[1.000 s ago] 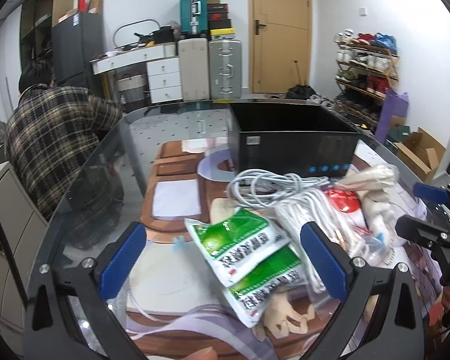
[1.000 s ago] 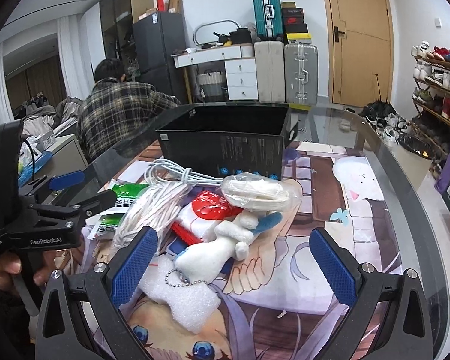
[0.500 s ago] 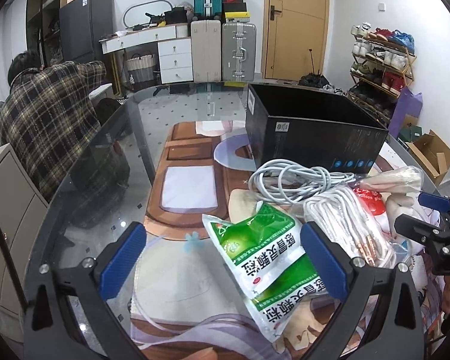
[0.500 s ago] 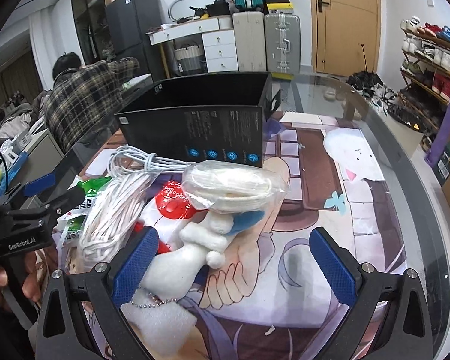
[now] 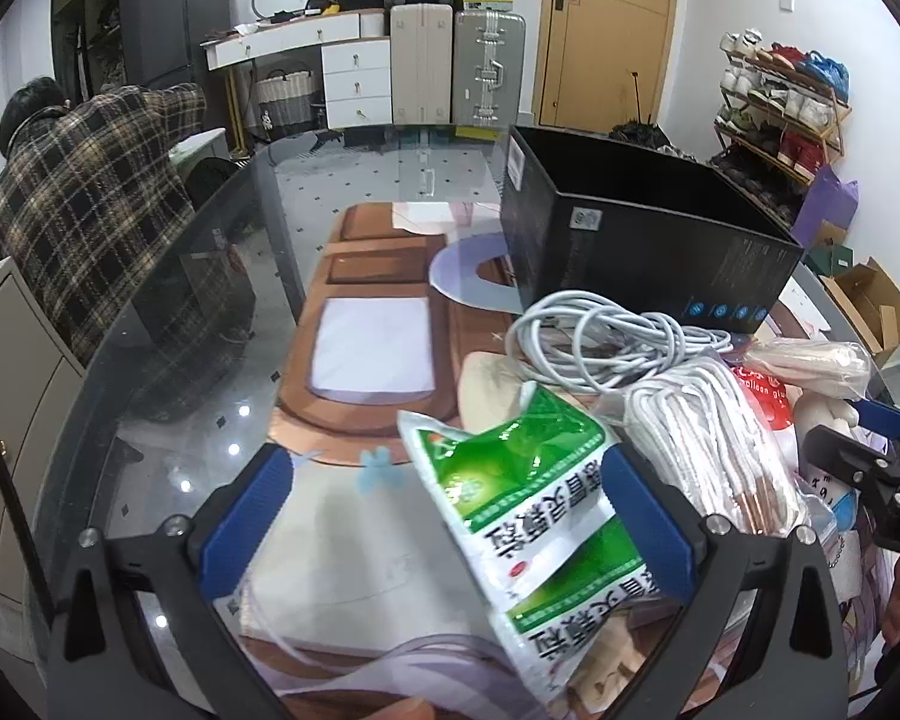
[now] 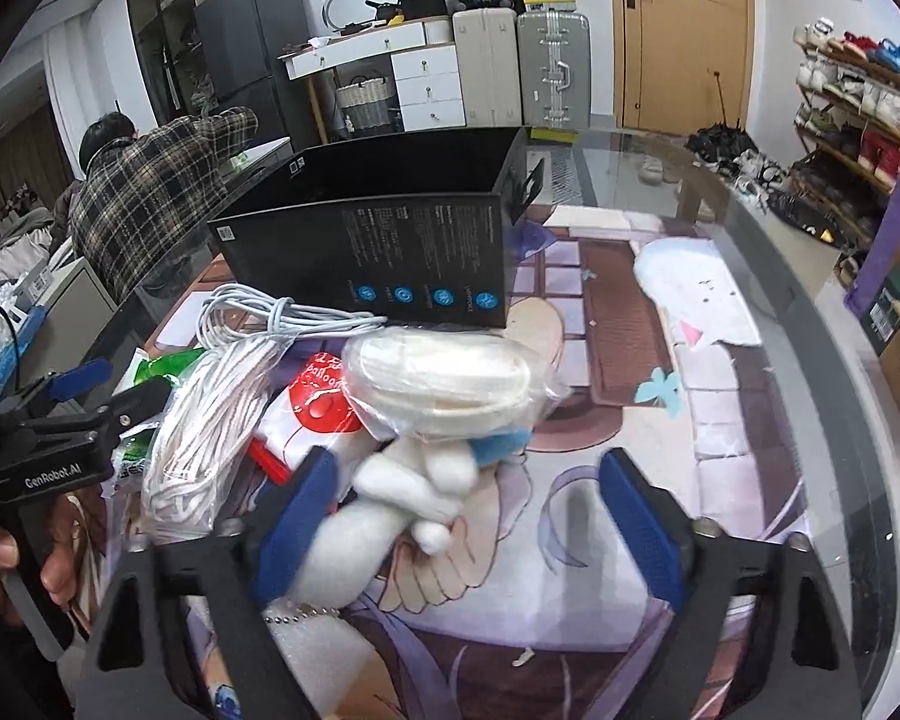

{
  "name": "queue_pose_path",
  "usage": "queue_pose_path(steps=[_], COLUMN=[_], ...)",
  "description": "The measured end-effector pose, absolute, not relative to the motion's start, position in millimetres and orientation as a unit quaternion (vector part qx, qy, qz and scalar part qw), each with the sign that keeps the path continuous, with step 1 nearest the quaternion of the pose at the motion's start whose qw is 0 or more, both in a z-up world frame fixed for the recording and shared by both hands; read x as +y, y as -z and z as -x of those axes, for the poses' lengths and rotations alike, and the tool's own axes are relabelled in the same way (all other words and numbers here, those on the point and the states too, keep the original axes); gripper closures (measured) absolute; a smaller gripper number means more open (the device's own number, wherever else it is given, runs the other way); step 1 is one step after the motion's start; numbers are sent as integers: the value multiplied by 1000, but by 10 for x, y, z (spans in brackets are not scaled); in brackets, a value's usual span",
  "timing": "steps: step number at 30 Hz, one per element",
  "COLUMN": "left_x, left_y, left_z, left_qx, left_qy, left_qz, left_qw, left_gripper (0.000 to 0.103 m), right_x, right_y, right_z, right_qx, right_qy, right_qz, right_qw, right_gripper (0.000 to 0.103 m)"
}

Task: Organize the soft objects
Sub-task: 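Grasp the green medicine packet with the left gripper while the right gripper grasps the white plush toy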

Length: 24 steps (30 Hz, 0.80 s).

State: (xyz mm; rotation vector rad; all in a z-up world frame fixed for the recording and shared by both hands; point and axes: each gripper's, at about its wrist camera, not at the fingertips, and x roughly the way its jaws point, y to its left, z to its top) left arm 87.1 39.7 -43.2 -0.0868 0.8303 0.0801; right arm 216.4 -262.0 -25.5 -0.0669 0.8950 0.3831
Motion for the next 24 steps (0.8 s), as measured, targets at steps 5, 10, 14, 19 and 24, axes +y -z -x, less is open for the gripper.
queue_pose_path(steps=[5,10,14,19,24], left_x=[371,387,397,384,415], left_y=[473,490,501,471,441], left_z=[-917,-933,-924,-872,-823], left_qx=[419,426,428,417,408], left_qy=[-38,-37,-35,-28,-2], left_qz=[38,41,45,44,61], left_qw=[907,903,902,908,911], left_gripper=[0,0,26,49,69], right_x=[-2547,-2559,-2585,-2599,-2629], right_y=[271,306,304,297,292], right_z=[-2138,-2102,-2079,-2051,-2014], right_qx=[429,428,427,427,423], right_qy=[-192,-204,-209,-215,-219], right_qz=[43,40,34,31,28], right_qw=[882,880,879,878,879], right_gripper=[28,45,52,57,61])
